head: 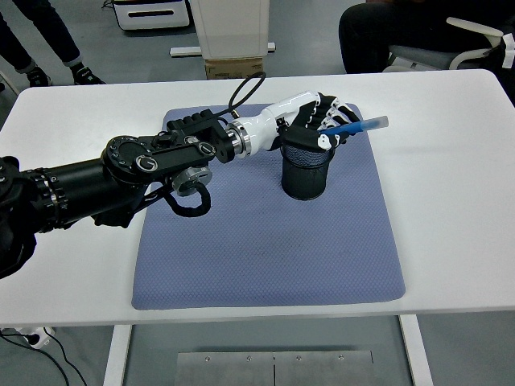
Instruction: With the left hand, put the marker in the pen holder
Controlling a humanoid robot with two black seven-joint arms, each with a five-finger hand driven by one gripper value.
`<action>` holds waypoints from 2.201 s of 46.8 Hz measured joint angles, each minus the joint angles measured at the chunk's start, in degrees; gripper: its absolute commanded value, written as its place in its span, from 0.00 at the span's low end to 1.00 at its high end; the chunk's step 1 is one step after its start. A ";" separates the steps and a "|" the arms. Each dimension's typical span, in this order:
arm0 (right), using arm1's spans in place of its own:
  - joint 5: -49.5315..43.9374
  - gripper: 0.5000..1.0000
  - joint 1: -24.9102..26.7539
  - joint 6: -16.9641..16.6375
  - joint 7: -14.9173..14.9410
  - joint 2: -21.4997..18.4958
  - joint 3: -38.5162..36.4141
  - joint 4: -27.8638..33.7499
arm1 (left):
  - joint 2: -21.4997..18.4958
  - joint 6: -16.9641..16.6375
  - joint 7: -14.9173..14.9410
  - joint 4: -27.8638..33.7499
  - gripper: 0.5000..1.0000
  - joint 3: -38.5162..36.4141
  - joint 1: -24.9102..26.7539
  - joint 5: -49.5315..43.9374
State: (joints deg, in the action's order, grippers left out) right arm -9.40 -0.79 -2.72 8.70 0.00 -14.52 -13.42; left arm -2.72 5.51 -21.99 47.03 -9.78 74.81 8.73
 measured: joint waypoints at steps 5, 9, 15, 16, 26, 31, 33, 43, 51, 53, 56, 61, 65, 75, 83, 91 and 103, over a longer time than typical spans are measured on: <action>0.00 1.00 0.00 0.00 0.00 0.00 -0.01 -0.01 | -0.07 0.00 0.01 0.00 0.74 -0.05 -0.14 -0.21; 0.00 1.00 0.00 0.00 0.00 0.00 -0.01 0.02 | -0.18 -0.40 0.00 0.00 1.00 -0.05 -0.35 -0.28; 0.00 1.00 0.00 0.00 0.00 0.00 0.00 0.02 | -0.29 -0.56 -0.22 0.00 1.00 0.63 -0.36 -1.09; 0.00 1.00 0.00 0.00 0.00 0.00 0.00 0.02 | -0.34 -0.53 -0.24 0.00 1.00 0.93 -0.35 -1.36; 0.00 1.00 0.00 0.00 0.00 0.00 0.00 -0.03 | -1.52 -0.55 -0.38 -0.09 1.00 5.08 -0.02 -2.14; 0.01 1.00 -0.01 0.00 0.01 0.00 0.01 0.00 | -4.18 -0.35 -0.45 -0.12 1.00 6.81 -0.38 -2.42; 0.01 1.00 0.01 0.00 0.00 0.00 0.00 0.01 | -4.93 -0.29 -0.45 -0.12 1.00 7.16 -0.43 -2.70; 0.01 1.00 0.00 0.00 0.02 0.00 -0.02 -0.02 | -9.38 -0.67 -0.59 -0.99 1.00 9.43 -2.74 -4.76; 0.00 1.00 0.00 0.00 0.02 0.00 -0.03 -0.02 | -12.53 -0.81 -0.61 -2.70 1.00 15.08 -7.70 -4.72; 0.00 1.00 0.01 0.00 0.01 0.00 -0.03 0.01 | -13.04 -0.86 -0.60 -3.50 1.00 16.63 -9.27 -4.72; 0.00 1.00 0.00 0.00 0.01 0.00 -0.03 -0.02 | -13.30 -0.87 -0.63 -4.92 1.00 18.84 -11.84 -4.83; 0.00 1.00 0.00 0.00 0.02 0.00 -0.02 0.01 | -13.50 -0.82 -1.46 -6.71 1.00 24.12 -16.34 -5.00; -0.01 1.00 0.01 0.00 0.01 0.00 0.00 0.01 | -14.18 -0.72 -4.09 -6.92 1.00 28.92 -20.07 -4.51; -0.01 1.00 0.00 0.00 0.00 0.00 -0.01 0.00 | -17.78 -0.09 -7.78 -6.87 1.00 32.61 -24.57 -5.00; -0.01 1.00 0.00 0.00 -0.01 0.00 0.01 -0.01 | -19.30 0.02 -7.84 -6.86 1.00 34.53 -27.79 -5.04; 0.00 1.00 0.01 0.00 -0.01 0.00 -0.01 0.00 | -20.34 0.02 -7.84 -6.82 1.00 36.59 -29.45 -5.04; -0.05 1.00 0.25 -0.63 -0.22 0.00 0.16 -1.68 | -20.86 -0.06 -7.81 -6.78 1.00 37.02 -30.40 -5.06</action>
State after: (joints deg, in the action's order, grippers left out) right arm -9.45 -0.54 -3.36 8.48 0.00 -14.36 -15.10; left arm -23.58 5.45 -29.79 40.25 27.24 44.41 3.66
